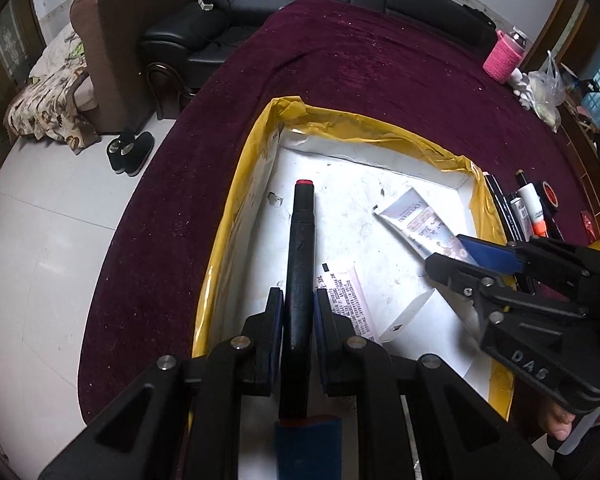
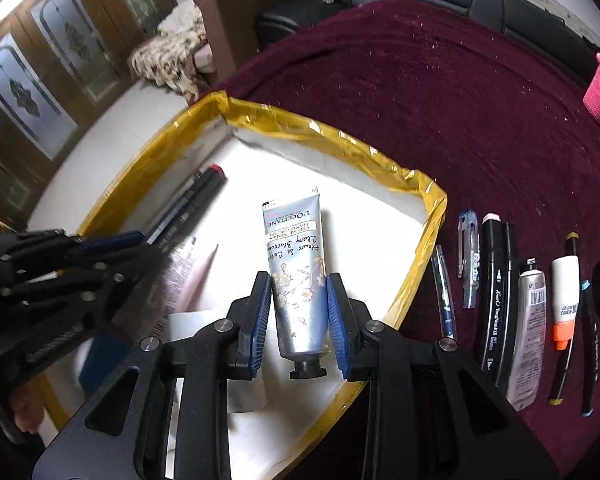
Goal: Organize objects
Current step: 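Lower the marker and the white tube into the tray box and release, then move both tools back to the table and grasp a black marker with the right tool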
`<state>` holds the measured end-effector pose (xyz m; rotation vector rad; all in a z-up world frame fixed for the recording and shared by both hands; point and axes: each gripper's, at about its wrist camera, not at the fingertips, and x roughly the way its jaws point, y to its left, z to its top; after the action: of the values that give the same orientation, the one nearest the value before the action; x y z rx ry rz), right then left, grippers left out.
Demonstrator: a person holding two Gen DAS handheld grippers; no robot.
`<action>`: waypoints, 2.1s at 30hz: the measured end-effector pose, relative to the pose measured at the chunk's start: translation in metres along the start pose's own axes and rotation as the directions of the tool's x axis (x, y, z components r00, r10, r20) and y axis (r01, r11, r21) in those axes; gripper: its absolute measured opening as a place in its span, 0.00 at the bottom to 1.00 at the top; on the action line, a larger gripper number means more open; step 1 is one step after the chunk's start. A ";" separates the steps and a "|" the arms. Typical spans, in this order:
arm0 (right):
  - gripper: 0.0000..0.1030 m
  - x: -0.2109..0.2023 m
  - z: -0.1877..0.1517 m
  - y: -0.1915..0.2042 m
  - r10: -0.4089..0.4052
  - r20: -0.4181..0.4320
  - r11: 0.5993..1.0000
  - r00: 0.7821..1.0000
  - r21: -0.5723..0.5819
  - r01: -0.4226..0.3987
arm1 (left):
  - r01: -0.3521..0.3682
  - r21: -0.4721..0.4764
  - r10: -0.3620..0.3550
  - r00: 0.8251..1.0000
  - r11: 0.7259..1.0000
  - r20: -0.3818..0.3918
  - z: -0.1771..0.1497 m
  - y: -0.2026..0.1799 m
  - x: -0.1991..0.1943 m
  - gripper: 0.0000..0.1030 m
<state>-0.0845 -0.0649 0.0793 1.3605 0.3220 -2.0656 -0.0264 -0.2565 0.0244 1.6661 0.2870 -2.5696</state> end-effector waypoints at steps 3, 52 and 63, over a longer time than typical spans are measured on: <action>0.28 0.004 0.001 0.005 -0.021 -0.018 0.999 1.000 -0.030 0.020 | 0.041 -0.020 -0.041 0.999 0.999 0.004 0.000 0.004 -0.002 0.14; 0.48 -0.102 -0.158 -0.181 0.118 0.238 0.911 0.964 0.359 -0.200 | 0.369 -0.036 -0.361 0.923 0.929 0.134 -0.055 -0.174 -0.047 0.59; 0.48 -0.098 -0.108 -0.233 -0.078 0.210 0.930 0.975 0.368 -0.005 | 0.365 -0.041 -0.358 0.926 0.930 0.121 -0.043 -0.174 -0.040 0.59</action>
<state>-0.1251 0.2069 0.0876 1.3170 -0.1462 -2.3669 0.0020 -0.0797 0.0648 1.5654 0.7238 -2.8617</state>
